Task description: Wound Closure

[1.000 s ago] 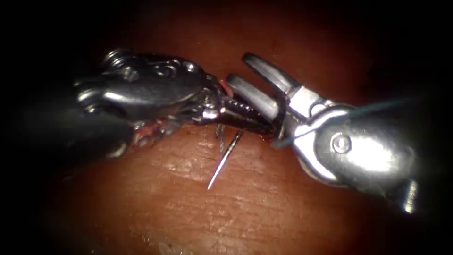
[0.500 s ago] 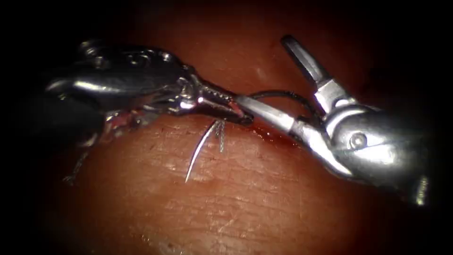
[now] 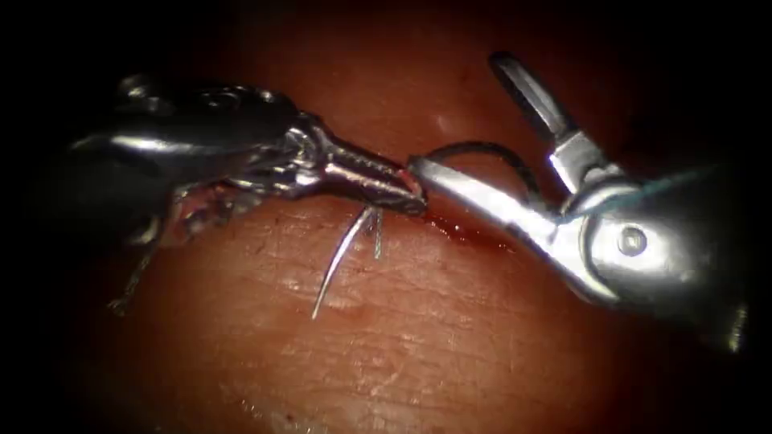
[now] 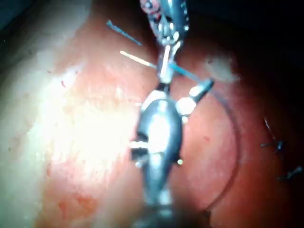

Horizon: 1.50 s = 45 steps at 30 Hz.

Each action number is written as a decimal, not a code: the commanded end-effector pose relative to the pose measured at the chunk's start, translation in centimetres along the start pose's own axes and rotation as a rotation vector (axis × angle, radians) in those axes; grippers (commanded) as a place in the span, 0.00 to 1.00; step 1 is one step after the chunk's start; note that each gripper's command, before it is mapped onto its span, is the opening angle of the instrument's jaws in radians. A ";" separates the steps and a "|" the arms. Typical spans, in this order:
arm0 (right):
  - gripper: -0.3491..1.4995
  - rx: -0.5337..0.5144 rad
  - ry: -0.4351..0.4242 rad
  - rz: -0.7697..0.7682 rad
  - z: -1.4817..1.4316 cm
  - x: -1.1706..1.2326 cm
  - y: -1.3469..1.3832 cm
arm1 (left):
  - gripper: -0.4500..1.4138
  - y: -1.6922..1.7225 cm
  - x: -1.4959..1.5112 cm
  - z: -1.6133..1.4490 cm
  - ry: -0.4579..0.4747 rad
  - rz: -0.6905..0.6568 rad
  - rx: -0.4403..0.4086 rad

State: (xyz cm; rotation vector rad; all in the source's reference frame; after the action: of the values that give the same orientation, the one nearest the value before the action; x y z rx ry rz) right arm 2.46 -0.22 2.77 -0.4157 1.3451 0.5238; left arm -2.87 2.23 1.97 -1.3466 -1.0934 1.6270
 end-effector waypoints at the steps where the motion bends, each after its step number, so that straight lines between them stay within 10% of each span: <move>1: 0.34 0.005 0.004 0.006 0.07 -0.04 -0.02 | 0.00 -0.06 0.02 0.06 -0.001 -0.001 -0.002; 6: 0.00 0.019 0.011 -0.004 0.05 -0.02 -0.01 | 0.00 -0.06 0.00 0.07 -0.005 0.002 -0.006; 19: 0.00 0.111 -0.005 -0.014 0.01 0.01 0.03 | 0.00 0.00 -0.06 0.17 -0.049 -0.006 -0.021; 29: 0.00 0.093 -0.064 -0.013 -0.16 0.02 0.24 | 0.79 -0.01 -0.06 0.30 -0.165 -0.024 0.091; 45: 0.00 0.214 -0.241 -0.215 -0.38 -0.40 0.71 | 0.78 -0.05 -0.10 0.36 -0.264 0.199 0.284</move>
State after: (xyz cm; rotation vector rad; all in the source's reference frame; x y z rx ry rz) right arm 1.60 0.07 3.05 -0.3067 1.0845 0.2360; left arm -3.17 2.02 2.08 -1.0982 -0.8261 2.0921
